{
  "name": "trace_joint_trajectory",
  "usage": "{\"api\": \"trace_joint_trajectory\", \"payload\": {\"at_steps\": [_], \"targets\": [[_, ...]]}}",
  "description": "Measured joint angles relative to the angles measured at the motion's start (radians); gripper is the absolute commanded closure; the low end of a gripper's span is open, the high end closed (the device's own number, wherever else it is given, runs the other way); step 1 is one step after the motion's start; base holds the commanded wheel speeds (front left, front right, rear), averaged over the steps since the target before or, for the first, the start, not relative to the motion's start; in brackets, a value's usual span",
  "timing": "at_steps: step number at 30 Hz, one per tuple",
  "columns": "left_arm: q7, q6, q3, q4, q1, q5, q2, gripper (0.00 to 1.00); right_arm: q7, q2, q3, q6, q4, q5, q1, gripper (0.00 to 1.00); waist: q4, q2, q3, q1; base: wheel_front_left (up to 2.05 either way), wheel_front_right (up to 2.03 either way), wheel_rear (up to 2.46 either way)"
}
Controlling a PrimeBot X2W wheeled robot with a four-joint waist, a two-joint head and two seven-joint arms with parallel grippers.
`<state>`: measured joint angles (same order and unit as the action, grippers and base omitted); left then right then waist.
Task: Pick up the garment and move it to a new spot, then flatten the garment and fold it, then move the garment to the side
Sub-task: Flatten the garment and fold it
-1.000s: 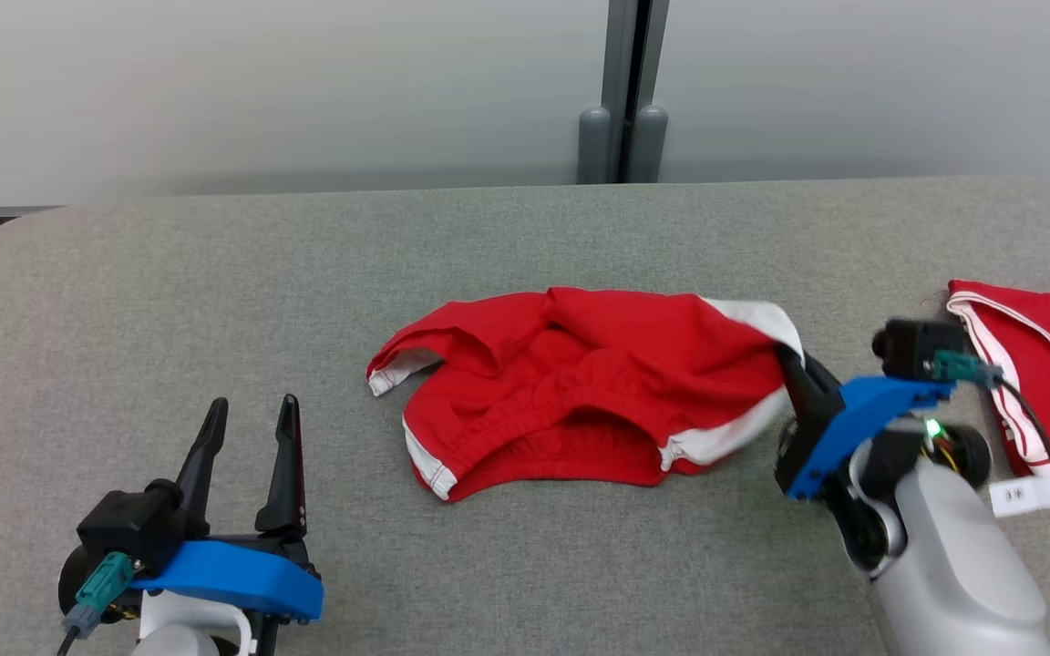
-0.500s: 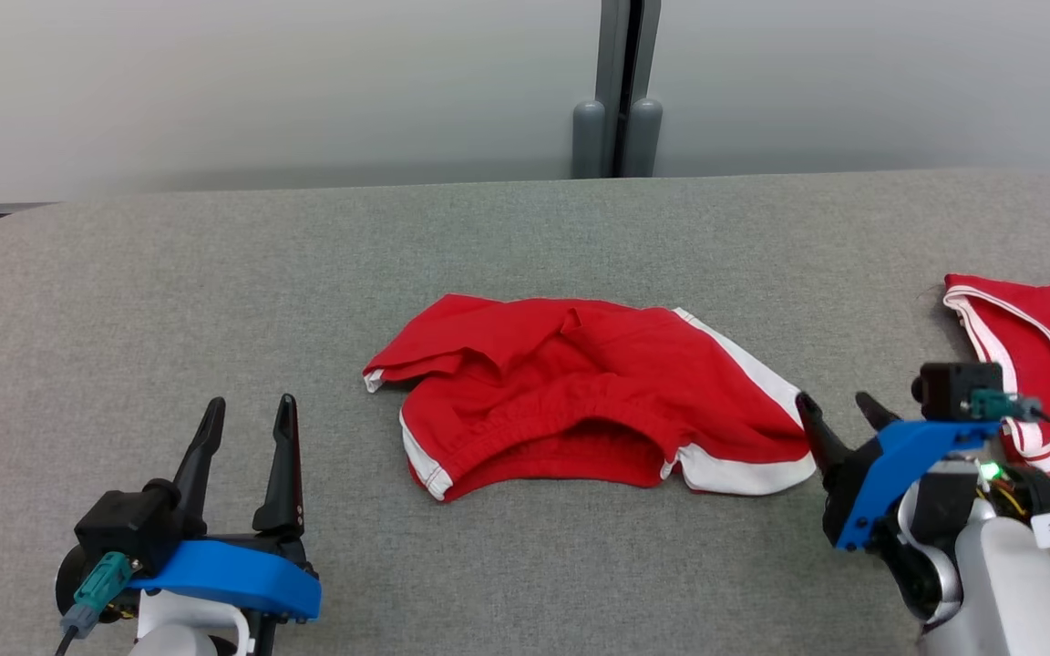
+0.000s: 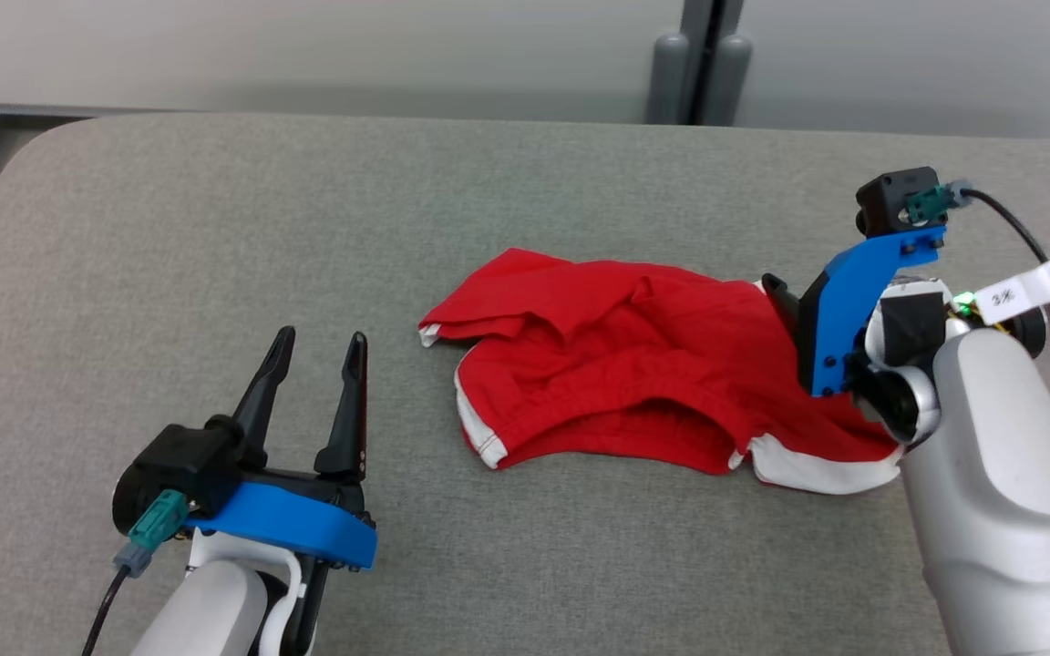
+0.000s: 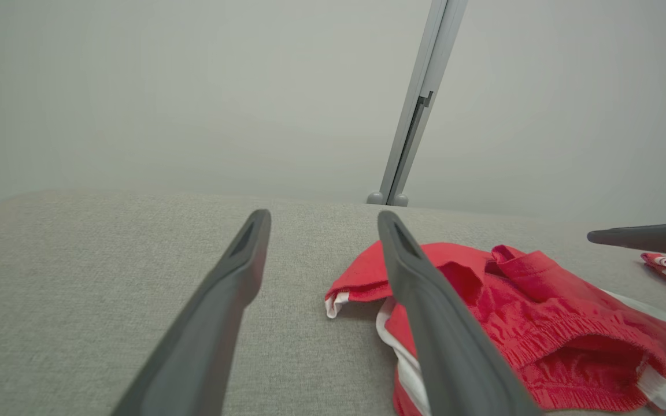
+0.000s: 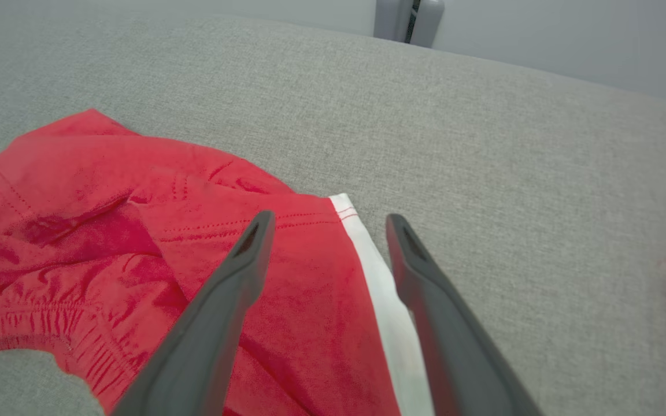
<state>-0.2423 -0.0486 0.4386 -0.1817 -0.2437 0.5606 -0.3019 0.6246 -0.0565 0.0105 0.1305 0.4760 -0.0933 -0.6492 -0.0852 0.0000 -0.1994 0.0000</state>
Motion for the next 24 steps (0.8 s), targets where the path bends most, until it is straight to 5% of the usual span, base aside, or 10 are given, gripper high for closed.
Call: {"api": "trace_joint_trajectory", "payload": {"at_steps": [11,12,14,24], "targets": [[-0.006,0.030,0.036,-0.030,-0.069,-0.020,0.035,0.00,0.012,-0.073,0.070,0.000,0.324,0.056,-0.153,0.00,-0.119,0.0000,-0.115,0.0000,0.00,0.00,0.00],[-0.006,0.031,0.035,-0.033,-0.069,-0.020,0.036,0.00,0.018,-0.076,0.062,-0.001,0.335,0.053,-0.167,0.11,-0.124,0.0000,-0.122,0.0000,0.00,0.00,0.00],[-0.007,0.031,0.030,-0.040,-0.069,-0.020,0.035,0.00,0.024,-0.079,0.031,-0.002,0.353,0.033,-0.188,1.00,-0.125,0.0000,-0.128,0.0001,0.00,0.00,0.00],[-0.015,0.023,-0.006,-0.051,-0.065,-0.013,0.018,0.00,-0.118,-0.129,-0.067,0.000,0.301,-0.128,-0.135,1.00,-0.050,0.0000,-0.077,0.0001,0.00,0.00,0.00]]}}
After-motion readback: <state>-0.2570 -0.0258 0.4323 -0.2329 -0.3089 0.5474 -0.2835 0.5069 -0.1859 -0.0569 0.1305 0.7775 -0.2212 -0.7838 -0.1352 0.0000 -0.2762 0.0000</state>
